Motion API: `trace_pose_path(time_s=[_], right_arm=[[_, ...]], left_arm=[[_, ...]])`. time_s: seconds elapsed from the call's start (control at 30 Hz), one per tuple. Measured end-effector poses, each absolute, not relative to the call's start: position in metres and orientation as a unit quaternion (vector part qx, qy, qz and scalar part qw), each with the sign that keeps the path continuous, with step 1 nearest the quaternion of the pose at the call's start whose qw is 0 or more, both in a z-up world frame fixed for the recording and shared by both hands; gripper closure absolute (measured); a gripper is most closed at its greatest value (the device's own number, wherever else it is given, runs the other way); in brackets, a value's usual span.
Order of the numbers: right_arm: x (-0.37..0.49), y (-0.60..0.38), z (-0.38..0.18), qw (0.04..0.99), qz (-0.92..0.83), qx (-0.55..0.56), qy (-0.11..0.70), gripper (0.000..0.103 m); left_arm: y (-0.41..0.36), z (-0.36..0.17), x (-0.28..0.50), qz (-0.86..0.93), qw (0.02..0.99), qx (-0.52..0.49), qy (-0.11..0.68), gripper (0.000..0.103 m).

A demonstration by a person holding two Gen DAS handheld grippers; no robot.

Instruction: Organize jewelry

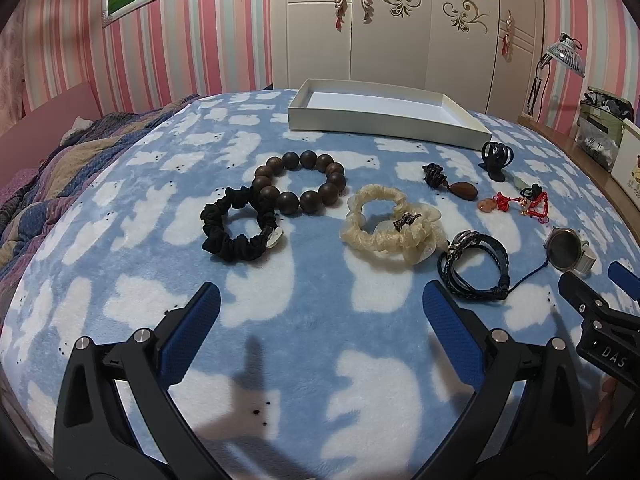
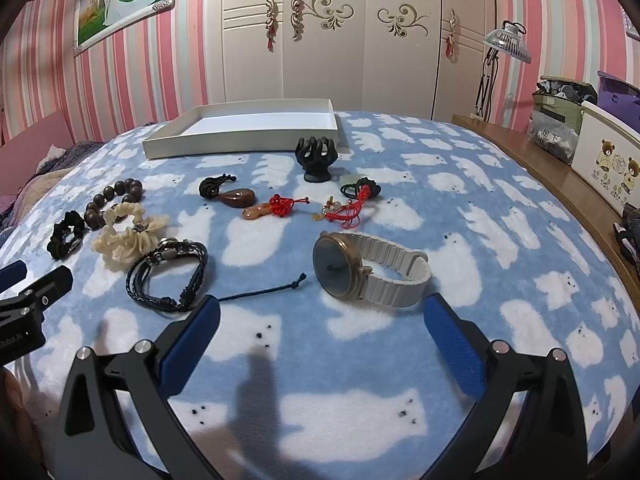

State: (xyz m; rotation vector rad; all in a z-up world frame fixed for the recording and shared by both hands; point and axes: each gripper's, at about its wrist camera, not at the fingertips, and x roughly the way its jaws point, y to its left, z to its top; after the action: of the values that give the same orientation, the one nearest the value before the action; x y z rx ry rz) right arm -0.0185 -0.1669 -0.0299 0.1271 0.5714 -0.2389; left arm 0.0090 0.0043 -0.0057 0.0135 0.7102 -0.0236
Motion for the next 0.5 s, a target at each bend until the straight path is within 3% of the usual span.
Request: trace_pose_path(time_s=[0.5], right_arm=[[-0.0181, -0.1663, -0.03, 0.95, -0.118, 0.062, 0.282, 0.002]], left_arm=[[-0.0033, -0.0062, 0.0068, -0.008, 0.937, 0.009, 0.349, 0.003]])
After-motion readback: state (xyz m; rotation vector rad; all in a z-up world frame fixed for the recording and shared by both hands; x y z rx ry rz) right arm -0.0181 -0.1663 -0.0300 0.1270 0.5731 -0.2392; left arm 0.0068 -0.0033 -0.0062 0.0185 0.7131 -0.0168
